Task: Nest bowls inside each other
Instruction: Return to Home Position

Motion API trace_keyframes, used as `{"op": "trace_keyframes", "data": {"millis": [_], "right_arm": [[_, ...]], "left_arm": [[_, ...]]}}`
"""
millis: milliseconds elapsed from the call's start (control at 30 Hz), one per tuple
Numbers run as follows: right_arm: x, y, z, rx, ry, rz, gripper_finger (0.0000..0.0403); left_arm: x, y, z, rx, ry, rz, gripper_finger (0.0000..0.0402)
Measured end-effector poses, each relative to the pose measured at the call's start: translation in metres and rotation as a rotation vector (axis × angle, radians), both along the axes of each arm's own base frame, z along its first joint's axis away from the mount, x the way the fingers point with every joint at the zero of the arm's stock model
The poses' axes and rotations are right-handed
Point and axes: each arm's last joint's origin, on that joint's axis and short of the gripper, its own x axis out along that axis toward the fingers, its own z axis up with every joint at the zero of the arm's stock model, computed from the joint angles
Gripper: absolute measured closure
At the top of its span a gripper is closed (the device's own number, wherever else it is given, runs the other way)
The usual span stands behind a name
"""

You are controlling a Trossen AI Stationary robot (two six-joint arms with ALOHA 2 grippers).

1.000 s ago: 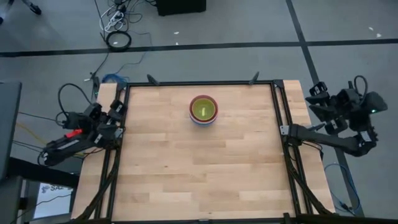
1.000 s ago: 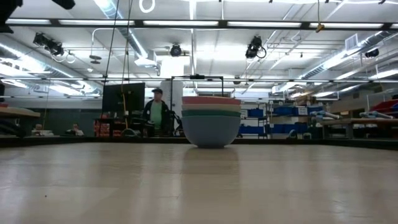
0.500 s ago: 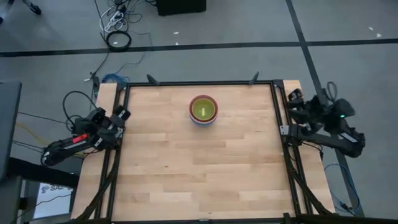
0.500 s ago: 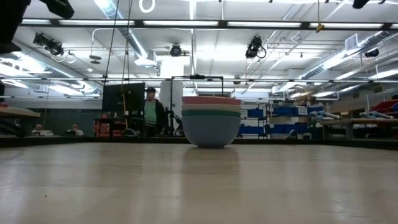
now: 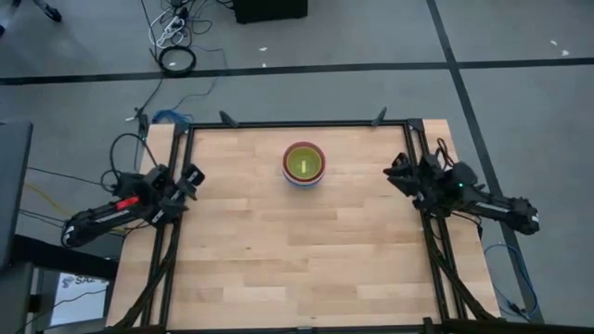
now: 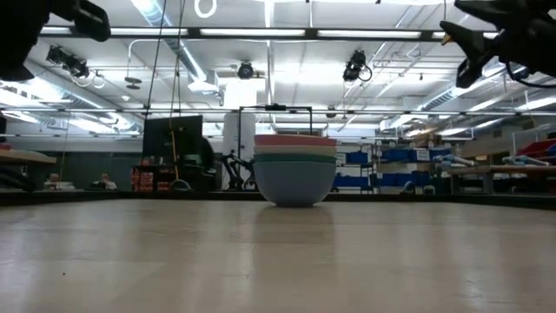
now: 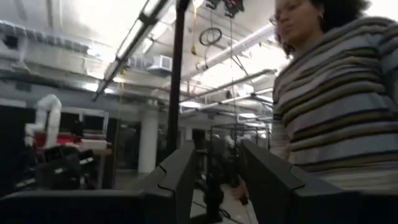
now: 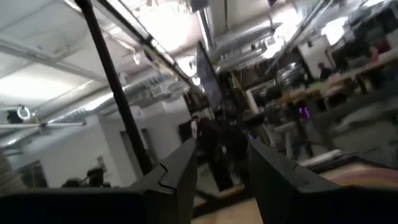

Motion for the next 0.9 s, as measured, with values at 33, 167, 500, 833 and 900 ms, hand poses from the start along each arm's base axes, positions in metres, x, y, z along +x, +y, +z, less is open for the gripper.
{"op": "trace_keyframes", "data": {"millis": [33,167,500,833,900], "right_arm": [[0.001,0.000,-0.002,-0.002,0.020,0.008,0.0272],[0.002,0.002,-0.004,-0.030,0.046,0.083,0.0272],[0.010,0.005,-0.038,-0.174,0.382,0.217,0.0272],[0.011,0.003,-0.038,-0.175,0.385,0.147,0.0272],[0.011,0.003,-0.038,-0.161,0.387,0.145,0.0272]], "left_arm": [[0.000,0.000,-0.001,0.006,0.010,-0.008,0.0265],[0.003,0.001,-0.004,0.030,0.040,0.010,0.0265],[0.023,0.009,-0.044,0.003,0.446,0.082,0.0265],[0.026,0.010,-0.060,0.048,0.565,0.109,0.0265],[0.027,0.012,-0.060,0.054,0.558,0.171,0.0265]]}}
